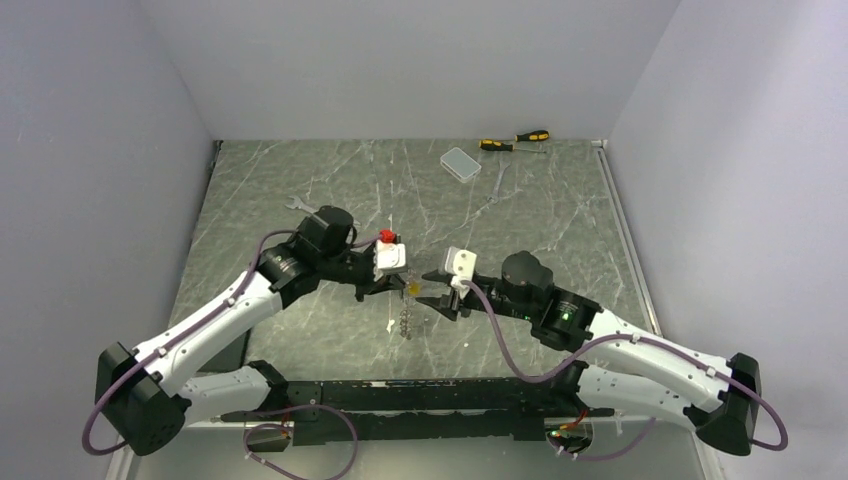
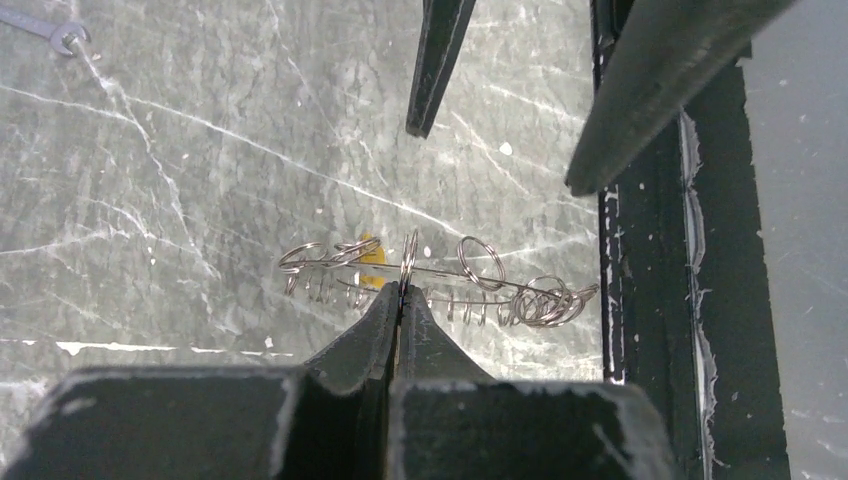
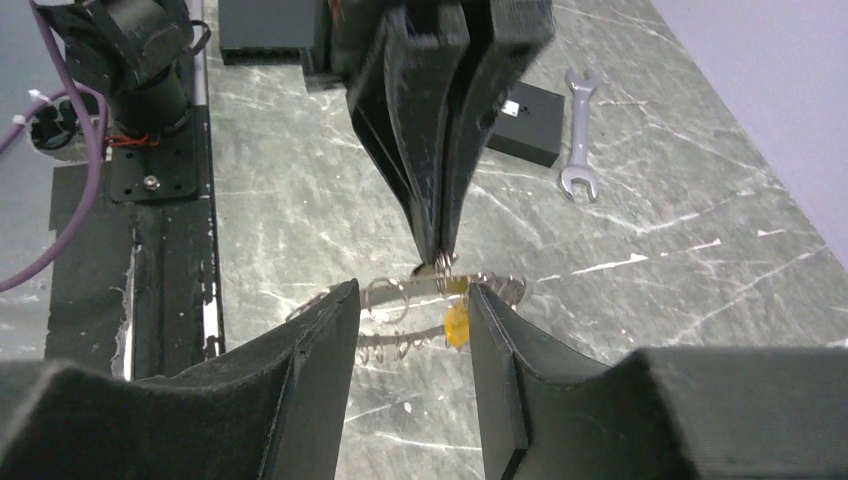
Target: Put the keys on the keyring
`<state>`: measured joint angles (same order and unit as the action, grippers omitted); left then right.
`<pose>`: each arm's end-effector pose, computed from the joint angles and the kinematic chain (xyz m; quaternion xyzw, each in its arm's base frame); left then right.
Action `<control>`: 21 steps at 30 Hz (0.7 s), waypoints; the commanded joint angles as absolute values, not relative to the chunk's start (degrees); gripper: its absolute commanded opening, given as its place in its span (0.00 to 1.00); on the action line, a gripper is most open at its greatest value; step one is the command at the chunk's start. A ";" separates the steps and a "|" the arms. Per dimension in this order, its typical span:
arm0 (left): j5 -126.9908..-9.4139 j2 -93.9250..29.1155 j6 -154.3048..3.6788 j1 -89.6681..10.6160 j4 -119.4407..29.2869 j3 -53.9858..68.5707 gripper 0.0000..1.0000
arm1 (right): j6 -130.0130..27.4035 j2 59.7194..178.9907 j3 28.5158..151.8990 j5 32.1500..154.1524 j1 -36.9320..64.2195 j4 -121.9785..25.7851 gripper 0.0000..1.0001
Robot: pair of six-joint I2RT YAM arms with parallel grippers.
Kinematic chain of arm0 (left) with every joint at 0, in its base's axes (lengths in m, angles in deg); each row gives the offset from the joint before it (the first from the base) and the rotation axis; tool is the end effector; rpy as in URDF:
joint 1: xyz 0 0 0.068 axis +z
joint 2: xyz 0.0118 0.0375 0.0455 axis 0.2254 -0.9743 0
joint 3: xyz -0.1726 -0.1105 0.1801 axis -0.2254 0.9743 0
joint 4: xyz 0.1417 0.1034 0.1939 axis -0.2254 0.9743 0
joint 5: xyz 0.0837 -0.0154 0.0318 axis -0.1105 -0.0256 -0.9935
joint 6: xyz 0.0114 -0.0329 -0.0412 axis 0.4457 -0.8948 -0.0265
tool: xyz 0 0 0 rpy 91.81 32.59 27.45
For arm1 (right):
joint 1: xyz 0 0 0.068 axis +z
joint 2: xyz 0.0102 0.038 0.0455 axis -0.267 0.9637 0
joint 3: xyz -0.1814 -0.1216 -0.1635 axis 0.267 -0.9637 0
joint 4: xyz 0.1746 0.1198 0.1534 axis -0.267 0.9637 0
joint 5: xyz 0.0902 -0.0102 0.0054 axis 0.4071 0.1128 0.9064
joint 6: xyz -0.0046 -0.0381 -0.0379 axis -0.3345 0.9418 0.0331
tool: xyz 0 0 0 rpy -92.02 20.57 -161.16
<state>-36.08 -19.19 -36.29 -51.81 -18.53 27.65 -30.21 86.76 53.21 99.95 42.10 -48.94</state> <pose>0.1661 -0.1630 0.3042 0.5883 0.6094 -0.3474 0.4023 0.1016 0.1767 0.3102 -0.5104 0.5659 0.3254 0.5598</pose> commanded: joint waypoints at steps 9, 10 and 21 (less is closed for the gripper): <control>-55.70 -28.28 -25.61 -58.52 6.26 10.52 0.00 | -27.20 93.24 63.35 100.07 41.91 -37.59 0.49; -57.47 -29.20 -25.26 -58.99 7.85 9.45 0.00 | -27.15 93.13 63.09 99.91 41.84 -37.22 0.49; -57.89 -28.02 -24.19 -60.31 7.21 9.87 0.00 | -29.90 88.44 56.52 100.76 41.73 -38.51 0.49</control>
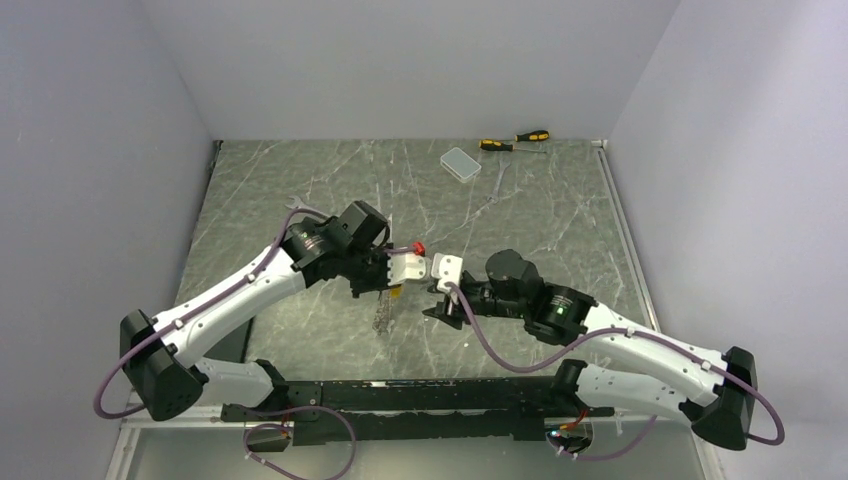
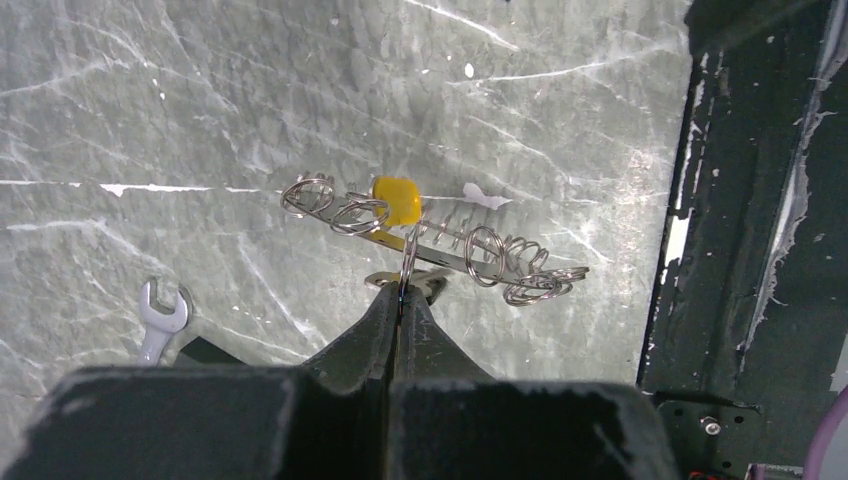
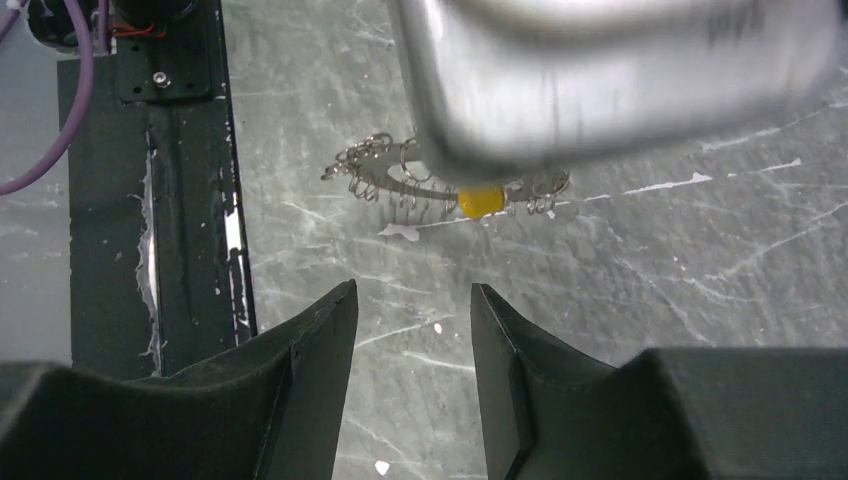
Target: Put the keys on the keyring
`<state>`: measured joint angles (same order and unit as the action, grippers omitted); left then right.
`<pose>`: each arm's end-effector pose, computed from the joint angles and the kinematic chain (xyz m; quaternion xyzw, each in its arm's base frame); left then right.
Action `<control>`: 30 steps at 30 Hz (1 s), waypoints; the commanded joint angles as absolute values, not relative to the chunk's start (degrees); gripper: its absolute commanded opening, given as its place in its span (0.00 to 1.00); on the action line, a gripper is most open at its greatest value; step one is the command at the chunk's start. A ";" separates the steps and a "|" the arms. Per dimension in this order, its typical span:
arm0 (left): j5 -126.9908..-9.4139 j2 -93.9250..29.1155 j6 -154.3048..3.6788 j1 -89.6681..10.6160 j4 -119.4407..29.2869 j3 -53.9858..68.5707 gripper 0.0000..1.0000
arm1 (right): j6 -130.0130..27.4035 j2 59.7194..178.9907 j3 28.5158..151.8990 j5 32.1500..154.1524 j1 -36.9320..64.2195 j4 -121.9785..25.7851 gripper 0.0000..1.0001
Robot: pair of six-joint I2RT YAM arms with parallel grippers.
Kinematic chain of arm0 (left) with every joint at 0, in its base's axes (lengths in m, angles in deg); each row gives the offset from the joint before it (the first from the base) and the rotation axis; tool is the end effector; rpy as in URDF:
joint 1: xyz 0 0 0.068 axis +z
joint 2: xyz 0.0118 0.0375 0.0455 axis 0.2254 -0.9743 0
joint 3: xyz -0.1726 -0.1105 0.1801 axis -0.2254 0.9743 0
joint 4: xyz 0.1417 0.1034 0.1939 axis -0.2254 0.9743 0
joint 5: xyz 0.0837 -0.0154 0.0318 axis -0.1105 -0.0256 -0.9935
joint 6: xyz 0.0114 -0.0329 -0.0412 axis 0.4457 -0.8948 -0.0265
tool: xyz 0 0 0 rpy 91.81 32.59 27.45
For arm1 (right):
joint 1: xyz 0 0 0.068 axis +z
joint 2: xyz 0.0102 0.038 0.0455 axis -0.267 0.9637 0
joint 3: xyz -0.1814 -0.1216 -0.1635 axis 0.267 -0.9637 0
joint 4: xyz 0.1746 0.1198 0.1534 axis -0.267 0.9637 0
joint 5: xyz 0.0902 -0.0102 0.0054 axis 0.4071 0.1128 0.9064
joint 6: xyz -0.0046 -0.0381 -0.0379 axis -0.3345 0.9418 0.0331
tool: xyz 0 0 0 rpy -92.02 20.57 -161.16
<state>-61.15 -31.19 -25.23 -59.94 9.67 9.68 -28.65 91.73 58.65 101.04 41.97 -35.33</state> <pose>0.1679 -0.1932 0.3177 0.6724 0.6728 -0.1481 0.2709 0.1072 0.1857 0.3029 -0.5525 0.6172 0.3000 0.4730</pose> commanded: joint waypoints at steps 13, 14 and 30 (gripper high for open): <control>-46.20 -22.48 -26.58 -60.04 -11.61 20.69 0.00 | -37.09 83.80 52.95 102.32 41.73 -46.87 0.58; -45.63 -22.09 -27.20 -59.88 -13.32 21.61 0.00 | -37.52 84.07 53.36 101.74 41.73 -47.38 0.58; -38.62 -21.18 -27.97 -59.70 -19.55 25.47 0.00 | -40.12 88.72 52.38 98.78 41.73 -55.01 0.51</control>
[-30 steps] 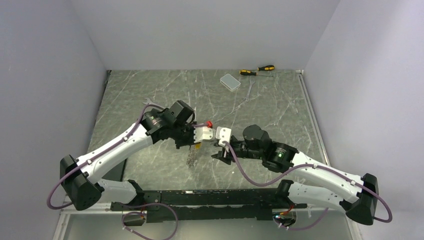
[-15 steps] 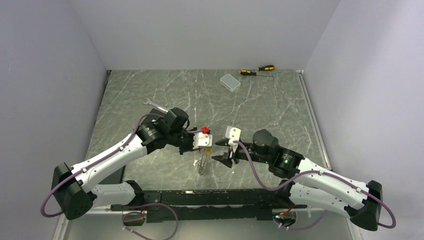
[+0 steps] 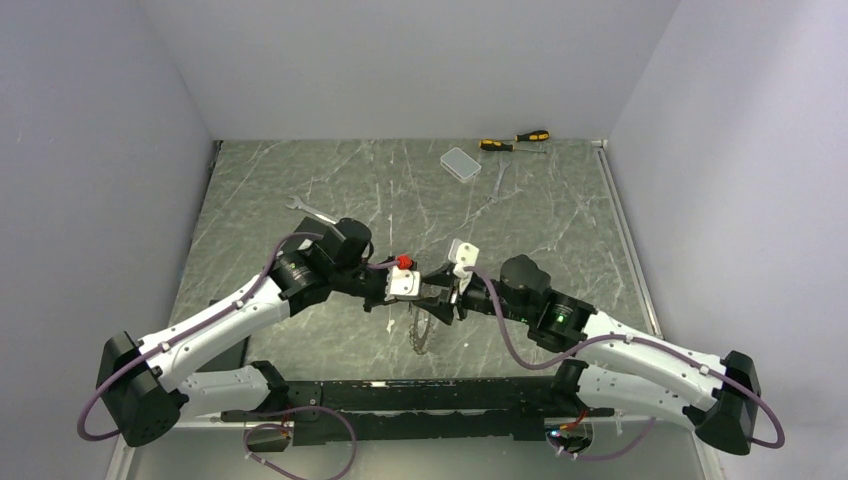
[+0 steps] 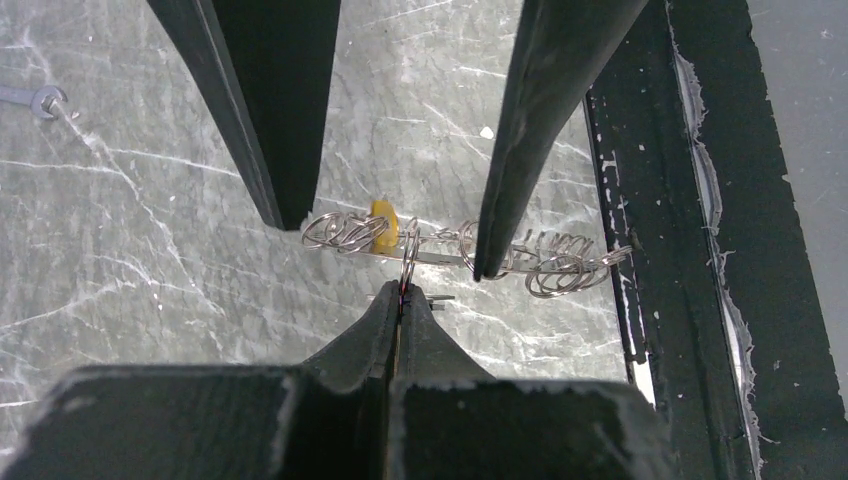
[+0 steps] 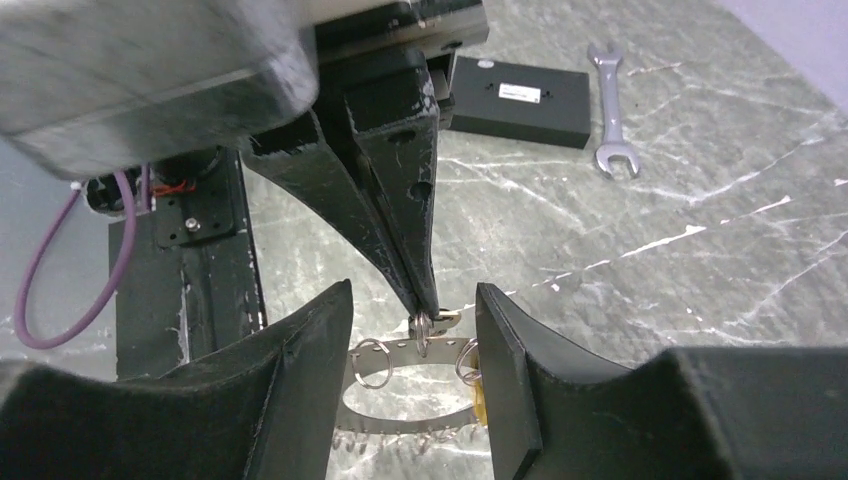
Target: Put the keys on the keyring
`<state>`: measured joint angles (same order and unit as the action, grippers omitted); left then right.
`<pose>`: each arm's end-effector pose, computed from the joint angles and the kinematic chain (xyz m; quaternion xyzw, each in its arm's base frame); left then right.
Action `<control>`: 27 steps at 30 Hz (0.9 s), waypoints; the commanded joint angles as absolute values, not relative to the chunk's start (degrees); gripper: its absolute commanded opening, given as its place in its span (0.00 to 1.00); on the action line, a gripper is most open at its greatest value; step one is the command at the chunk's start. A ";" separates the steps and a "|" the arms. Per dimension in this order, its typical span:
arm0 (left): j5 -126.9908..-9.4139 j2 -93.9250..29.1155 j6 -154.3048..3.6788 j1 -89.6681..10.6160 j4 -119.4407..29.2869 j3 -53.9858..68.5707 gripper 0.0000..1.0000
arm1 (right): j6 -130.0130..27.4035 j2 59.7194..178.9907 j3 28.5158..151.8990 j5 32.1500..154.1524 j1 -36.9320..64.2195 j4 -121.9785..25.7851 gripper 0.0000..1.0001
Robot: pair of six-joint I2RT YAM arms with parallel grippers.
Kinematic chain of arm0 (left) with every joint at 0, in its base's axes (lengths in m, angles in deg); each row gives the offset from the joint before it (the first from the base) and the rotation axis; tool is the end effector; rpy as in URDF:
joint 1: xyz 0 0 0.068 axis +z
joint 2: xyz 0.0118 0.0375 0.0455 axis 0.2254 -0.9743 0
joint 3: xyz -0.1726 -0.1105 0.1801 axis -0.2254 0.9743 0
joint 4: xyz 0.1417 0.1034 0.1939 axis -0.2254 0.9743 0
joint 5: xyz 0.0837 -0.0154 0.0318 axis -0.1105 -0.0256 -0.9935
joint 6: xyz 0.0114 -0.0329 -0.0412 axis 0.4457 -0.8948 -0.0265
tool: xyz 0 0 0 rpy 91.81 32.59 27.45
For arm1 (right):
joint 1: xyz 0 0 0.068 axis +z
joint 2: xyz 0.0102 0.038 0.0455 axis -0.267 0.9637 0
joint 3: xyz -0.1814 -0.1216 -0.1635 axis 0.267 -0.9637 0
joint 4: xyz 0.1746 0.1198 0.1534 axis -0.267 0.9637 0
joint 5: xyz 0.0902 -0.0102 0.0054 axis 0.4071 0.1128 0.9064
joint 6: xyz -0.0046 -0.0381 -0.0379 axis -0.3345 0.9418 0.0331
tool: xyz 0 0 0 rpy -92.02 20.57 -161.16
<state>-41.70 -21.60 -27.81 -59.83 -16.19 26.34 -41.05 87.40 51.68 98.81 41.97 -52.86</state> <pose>0.1494 -0.1887 0.2981 0.6653 0.5584 -0.3071 0.3890 0.1044 0.1790 0.3059 -0.4451 0.6070 0.3740 0.5419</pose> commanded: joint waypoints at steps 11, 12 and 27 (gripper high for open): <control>-38.23 -21.26 -27.52 -59.69 -19.27 25.85 0.00 | -36.41 91.69 52.54 100.51 41.73 -52.68 0.37; -38.16 -21.30 -27.57 -59.65 -19.32 25.85 0.00 | -36.21 92.02 52.75 101.02 41.73 -52.23 0.37; -38.21 -21.08 -27.61 -59.70 -19.09 25.94 0.00 | -35.08 93.64 53.24 102.89 41.73 -49.86 0.14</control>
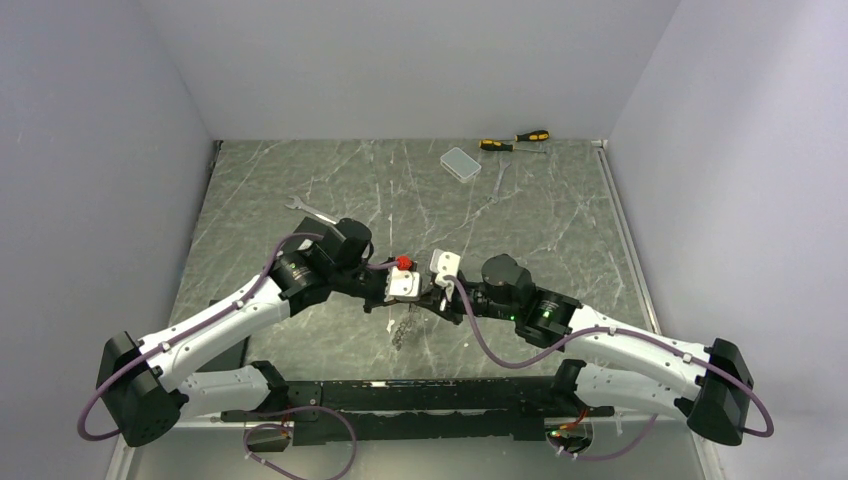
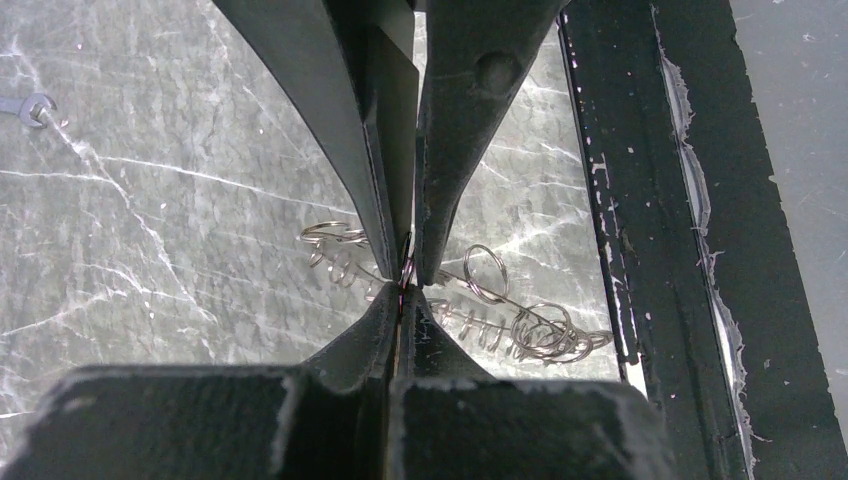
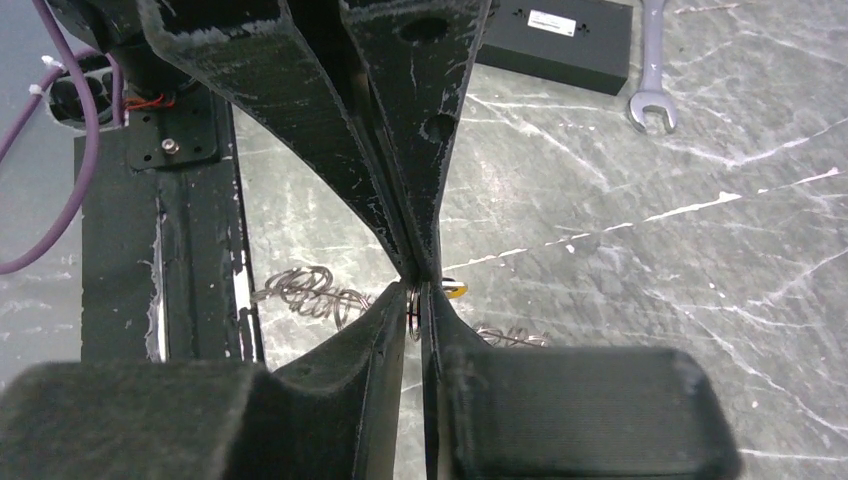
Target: Put the keys on the keyring
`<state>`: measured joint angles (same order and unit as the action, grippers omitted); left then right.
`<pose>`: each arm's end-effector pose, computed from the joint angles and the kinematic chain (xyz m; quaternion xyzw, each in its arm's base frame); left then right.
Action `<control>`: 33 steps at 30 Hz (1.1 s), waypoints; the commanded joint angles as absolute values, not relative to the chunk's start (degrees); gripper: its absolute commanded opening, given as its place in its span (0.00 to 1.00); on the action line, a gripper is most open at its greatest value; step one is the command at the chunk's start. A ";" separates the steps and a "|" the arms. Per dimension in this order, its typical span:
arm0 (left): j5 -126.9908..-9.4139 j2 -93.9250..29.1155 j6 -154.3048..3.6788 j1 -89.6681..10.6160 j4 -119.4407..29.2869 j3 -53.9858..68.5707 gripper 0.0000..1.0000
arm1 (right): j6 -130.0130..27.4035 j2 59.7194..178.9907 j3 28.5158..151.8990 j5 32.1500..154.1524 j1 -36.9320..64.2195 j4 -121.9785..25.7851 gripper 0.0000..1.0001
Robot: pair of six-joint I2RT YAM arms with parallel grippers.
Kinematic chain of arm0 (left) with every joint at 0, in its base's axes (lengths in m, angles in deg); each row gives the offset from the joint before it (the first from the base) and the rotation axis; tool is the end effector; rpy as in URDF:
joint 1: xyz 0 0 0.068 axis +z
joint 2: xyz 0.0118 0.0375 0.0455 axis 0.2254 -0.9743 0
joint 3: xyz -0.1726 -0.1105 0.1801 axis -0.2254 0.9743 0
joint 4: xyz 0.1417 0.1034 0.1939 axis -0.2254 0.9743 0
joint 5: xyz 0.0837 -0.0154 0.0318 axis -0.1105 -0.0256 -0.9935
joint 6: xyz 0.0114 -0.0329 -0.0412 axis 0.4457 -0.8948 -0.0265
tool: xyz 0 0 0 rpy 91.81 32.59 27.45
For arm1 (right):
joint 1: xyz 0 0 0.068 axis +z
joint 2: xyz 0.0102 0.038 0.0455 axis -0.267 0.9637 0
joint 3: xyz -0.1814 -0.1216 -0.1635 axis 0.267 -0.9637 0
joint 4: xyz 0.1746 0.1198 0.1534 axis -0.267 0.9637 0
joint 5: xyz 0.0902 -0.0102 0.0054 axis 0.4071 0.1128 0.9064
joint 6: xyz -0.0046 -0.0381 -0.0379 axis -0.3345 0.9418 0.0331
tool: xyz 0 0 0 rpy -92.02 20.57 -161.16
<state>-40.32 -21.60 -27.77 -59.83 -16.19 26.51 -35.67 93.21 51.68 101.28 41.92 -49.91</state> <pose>0.1485 -0.1888 0.2975 0.6672 0.5531 -0.3172 0.3852 0.1123 0.1937 0.2807 -0.5026 0.6205 0.3437 0.4943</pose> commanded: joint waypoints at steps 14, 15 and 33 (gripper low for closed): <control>-38.32 -20.63 -27.78 -59.70 -19.09 26.13 0.00 | -35.18 94.41 53.67 103.88 41.73 -50.33 0.00; -38.32 -20.63 -27.79 -59.70 -19.14 26.11 0.00 | -35.18 94.55 53.80 104.07 41.73 -50.40 0.00; -43.25 -13.29 -29.98 -58.19 -25.70 31.47 0.48 | -33.77 90.13 53.29 101.90 41.78 -51.55 0.00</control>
